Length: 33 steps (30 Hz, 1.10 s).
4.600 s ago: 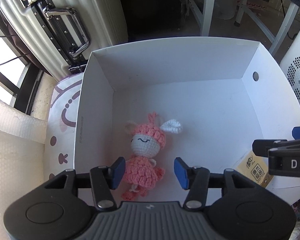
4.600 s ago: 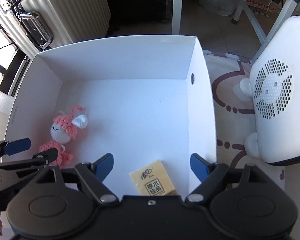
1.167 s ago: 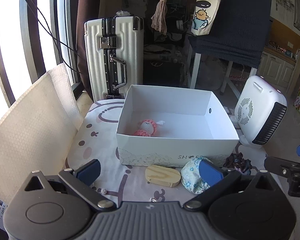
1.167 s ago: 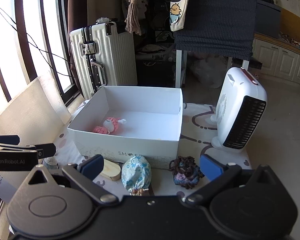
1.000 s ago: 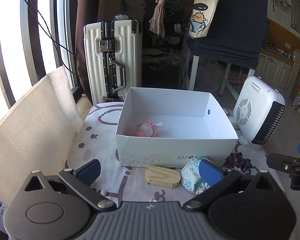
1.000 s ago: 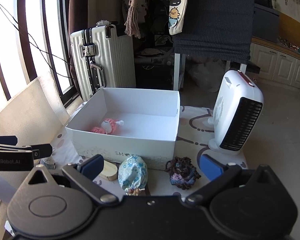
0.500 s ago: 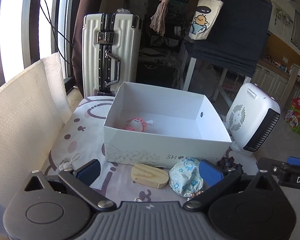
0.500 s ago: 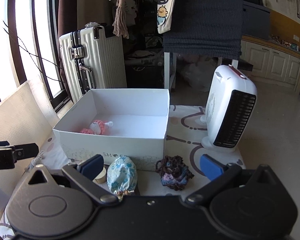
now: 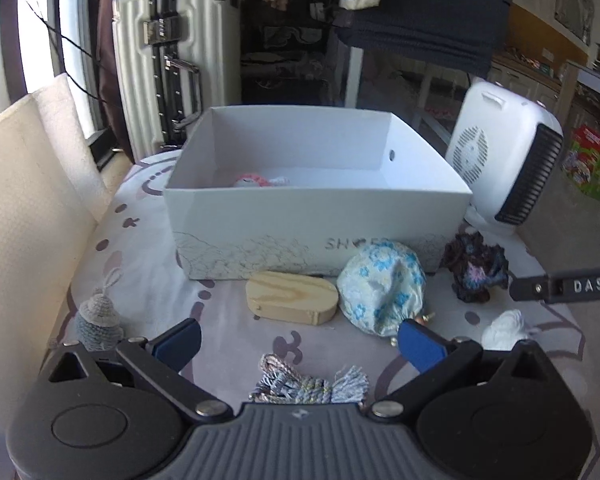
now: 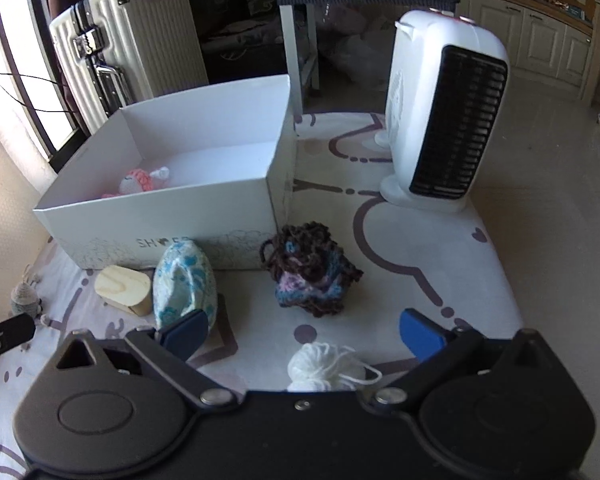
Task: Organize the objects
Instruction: 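Withdraw both tools from the box back toward the remaining objects, then grasp the braided rope bundle with the left tool while the right tool grasps the white yarn ball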
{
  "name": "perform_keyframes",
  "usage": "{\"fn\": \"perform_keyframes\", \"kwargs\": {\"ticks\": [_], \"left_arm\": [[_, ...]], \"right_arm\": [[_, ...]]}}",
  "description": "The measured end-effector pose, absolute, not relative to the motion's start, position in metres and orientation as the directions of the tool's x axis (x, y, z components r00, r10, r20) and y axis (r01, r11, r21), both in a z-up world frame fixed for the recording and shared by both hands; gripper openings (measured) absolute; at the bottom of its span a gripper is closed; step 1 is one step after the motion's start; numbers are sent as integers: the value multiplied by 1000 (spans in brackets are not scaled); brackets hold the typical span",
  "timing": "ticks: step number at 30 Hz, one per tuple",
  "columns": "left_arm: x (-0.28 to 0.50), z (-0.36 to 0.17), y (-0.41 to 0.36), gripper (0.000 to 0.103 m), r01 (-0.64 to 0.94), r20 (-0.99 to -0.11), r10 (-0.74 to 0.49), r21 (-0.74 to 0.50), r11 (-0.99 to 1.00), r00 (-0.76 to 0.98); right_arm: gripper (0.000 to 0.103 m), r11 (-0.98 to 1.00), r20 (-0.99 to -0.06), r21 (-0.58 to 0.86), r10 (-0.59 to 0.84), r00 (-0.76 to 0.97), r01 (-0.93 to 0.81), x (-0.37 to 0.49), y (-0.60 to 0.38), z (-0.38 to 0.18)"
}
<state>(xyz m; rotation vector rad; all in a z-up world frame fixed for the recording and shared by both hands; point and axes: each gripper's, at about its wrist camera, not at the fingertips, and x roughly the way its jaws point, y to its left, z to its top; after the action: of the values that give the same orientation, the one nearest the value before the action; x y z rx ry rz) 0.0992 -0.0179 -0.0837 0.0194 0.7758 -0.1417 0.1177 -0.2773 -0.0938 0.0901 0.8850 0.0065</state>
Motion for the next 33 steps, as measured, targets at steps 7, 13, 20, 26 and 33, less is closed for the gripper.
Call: {"fn": "perform_keyframes", "kwargs": {"ticks": [7, 13, 20, 26, 33], "left_arm": [[103, -120, -28, 103, 249, -768, -152, 10, 968, 622], [114, -141, -27, 103, 288, -811, -163, 7, 958, 561], [127, -154, -26, 102, 313, -834, -196, -30, 949, 515], [133, -163, -27, 97, 333, -847, -200, -30, 943, 492], [136, -170, -26, 95, 357, -855, -200, -19, 934, 478]], "right_arm": [[102, 998, -815, 67, 54, 577, 2, 126, -283, -121], [94, 996, -860, 64, 86, 503, -61, 127, -281, -142], [83, 990, -891, 93, 128, 435, -102, 132, -277, -157], [77, 992, -908, 123, 127, 398, -35, 142, -281, -165], [70, 978, -918, 191, 148, 367, 83, 150, -296, -169]]}}
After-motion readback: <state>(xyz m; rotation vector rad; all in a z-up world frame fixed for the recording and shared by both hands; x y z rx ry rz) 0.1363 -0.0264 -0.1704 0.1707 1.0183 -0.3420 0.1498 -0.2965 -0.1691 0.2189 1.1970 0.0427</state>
